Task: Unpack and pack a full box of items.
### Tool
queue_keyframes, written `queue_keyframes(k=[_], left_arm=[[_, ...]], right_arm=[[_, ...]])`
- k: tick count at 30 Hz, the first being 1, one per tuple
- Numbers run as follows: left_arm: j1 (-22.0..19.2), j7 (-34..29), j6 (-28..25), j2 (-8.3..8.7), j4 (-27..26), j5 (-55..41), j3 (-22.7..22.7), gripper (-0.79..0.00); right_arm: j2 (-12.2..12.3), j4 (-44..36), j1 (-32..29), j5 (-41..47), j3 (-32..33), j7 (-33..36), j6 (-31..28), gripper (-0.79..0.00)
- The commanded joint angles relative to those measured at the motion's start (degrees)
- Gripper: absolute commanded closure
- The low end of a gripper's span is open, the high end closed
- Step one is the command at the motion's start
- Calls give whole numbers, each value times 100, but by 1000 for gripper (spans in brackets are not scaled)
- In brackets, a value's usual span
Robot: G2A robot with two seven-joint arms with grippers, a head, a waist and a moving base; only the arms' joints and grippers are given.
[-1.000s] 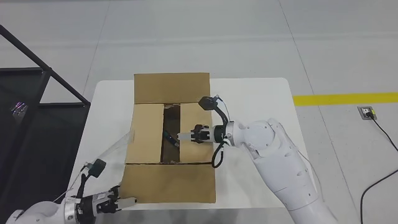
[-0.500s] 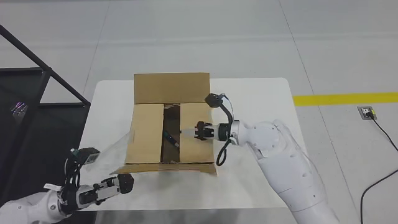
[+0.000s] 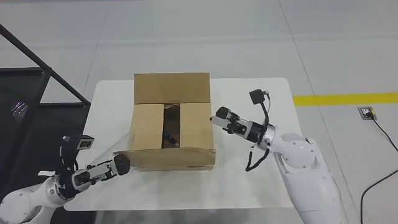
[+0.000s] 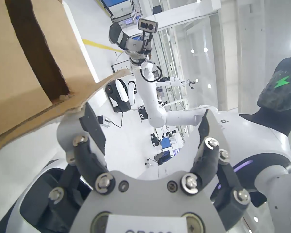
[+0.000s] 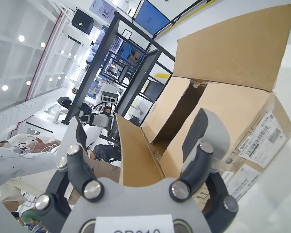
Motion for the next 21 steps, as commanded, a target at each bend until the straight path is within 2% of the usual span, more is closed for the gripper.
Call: queue_keyframes(k=[1,6,11,15,21], left_arm=[[-94,388,40,-31,-8,313,119,-785],[-211,1352,81,-105,-126,1114,307,-785],[-300,1932,253,-161,-322,1792,485,-785],[-367,2190,373,-191,-376,2141,555,-785],[-387,2549,496,-243,-368,2387,647,-785]], right_arm=[[0,-6,-5,0,3,0,0,-785],[0,-6,-5,0,3,0,0,-785],[-30,229,126,-105,-200,-560,354,-785],[-106,1049,794,-276,-487,-1064,658,-785],[-331,3020,2124,21,-1003,-1550,527,-785]])
